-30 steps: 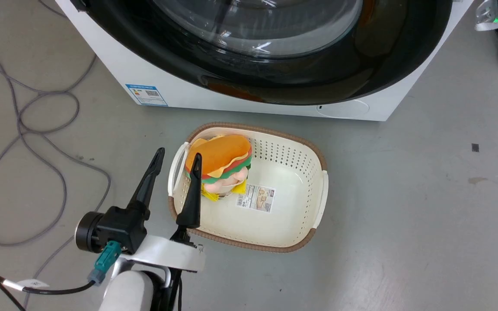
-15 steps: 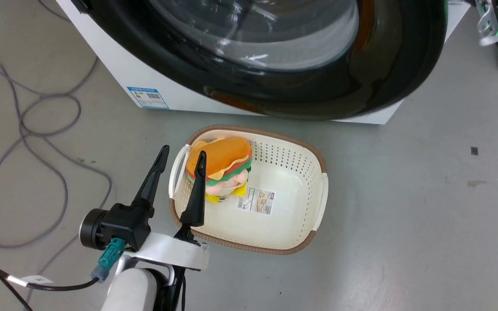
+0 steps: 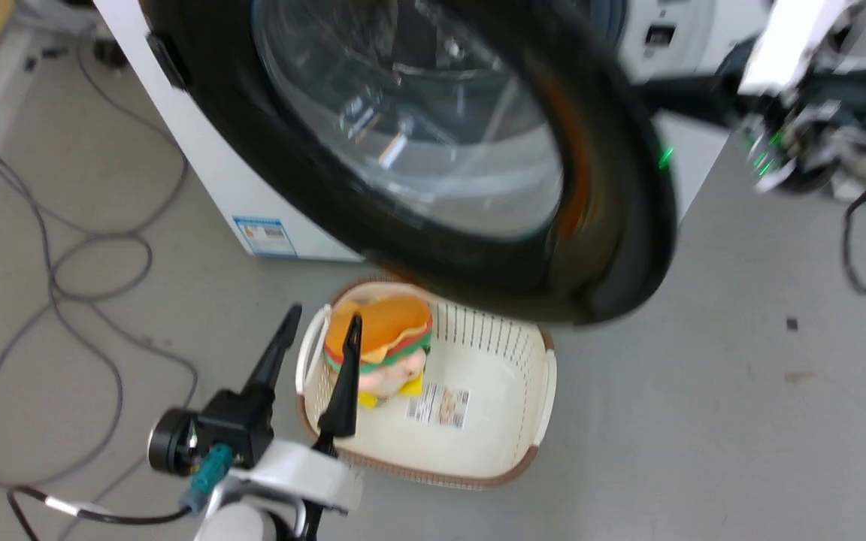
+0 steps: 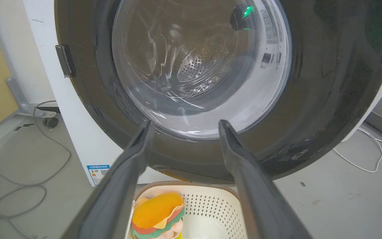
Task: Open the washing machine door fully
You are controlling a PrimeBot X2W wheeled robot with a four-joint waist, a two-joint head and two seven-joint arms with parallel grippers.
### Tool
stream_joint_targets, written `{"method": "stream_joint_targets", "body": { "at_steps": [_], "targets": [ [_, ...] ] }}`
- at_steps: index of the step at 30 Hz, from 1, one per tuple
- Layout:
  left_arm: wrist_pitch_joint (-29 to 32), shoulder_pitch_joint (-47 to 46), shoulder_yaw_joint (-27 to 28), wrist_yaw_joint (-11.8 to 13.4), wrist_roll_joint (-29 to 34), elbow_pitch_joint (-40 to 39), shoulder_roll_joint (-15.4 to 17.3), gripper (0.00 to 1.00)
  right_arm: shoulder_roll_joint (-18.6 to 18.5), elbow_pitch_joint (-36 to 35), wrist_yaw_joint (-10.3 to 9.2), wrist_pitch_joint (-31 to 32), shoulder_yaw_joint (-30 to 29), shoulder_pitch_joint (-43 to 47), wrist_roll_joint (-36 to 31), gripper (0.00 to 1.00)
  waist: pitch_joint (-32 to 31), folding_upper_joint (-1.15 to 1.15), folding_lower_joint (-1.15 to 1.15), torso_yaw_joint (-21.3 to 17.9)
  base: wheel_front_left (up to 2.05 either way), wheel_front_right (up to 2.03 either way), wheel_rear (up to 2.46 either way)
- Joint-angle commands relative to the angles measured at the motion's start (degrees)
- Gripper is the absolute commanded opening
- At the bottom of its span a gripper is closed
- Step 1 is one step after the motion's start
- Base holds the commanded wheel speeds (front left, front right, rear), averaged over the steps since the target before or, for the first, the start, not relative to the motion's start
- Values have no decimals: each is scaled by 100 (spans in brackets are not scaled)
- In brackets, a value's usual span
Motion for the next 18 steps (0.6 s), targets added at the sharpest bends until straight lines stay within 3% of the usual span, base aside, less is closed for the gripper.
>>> {"method": "stream_joint_targets", "body": {
  "at_steps": [1,9,18],
  "targets": [
    [-30,97,33,14,51,28,16,100,74,-132,10,35,5,167,55,0,-234,0,0,-3,0,0,0],
    [-30,589,162,55,174,231,115,100,-106,-1455,10,-229,3,1175,138,0,-886,0,0,148,0,0,0],
    [-30,731,232,80,177,232,133,100,-97,-2517,10,-575,4,1602,116,0,-962,0,0,294,0,0,0]
  ]
}}
